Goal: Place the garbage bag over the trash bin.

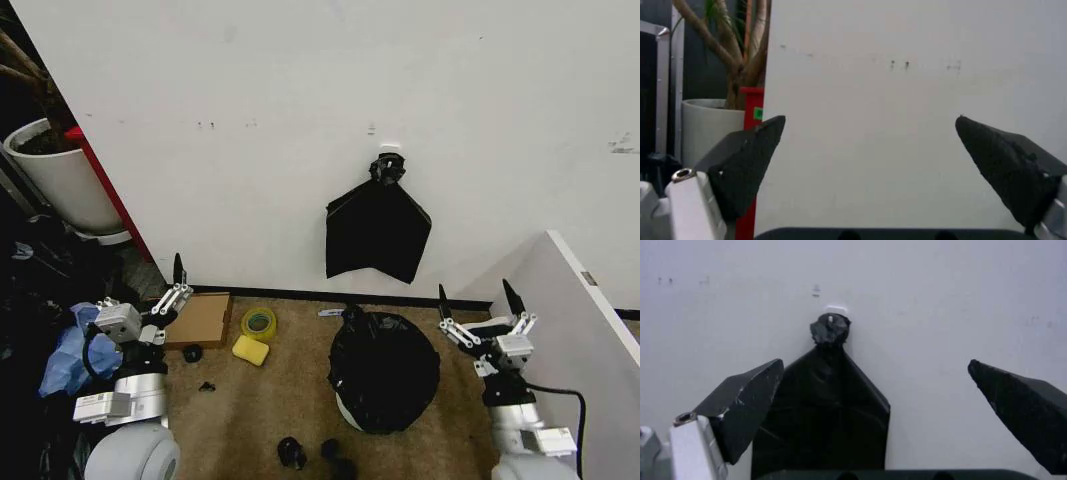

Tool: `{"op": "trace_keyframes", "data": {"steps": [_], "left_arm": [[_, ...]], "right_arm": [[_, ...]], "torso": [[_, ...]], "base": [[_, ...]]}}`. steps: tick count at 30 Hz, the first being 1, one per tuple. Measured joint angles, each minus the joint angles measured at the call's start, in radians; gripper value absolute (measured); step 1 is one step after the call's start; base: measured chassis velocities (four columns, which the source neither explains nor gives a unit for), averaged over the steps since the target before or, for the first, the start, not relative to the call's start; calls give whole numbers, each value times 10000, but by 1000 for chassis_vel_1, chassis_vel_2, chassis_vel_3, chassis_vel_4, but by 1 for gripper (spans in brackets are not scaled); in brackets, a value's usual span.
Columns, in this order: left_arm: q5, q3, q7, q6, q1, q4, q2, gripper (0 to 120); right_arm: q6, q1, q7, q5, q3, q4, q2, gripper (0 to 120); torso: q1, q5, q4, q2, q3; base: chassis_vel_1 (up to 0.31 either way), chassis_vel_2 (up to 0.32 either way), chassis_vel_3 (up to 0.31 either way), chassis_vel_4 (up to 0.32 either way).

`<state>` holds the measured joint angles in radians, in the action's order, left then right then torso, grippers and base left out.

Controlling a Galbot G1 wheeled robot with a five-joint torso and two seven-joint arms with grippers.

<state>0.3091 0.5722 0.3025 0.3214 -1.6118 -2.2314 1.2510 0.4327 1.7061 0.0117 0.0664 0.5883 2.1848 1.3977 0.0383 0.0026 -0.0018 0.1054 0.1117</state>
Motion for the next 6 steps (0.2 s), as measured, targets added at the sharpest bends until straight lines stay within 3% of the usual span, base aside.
{"op": "trace_keyframes", "data": {"steps": [6], "left_arm": [[-99, -74, -93, 83, 10, 88, 162, 100]], "right_arm": [[-100, 29, -94, 6, -44, 102, -131, 100]], "torso": [[1, -1, -2, 0, 0]], "base": [[0, 0, 0, 0]]}}
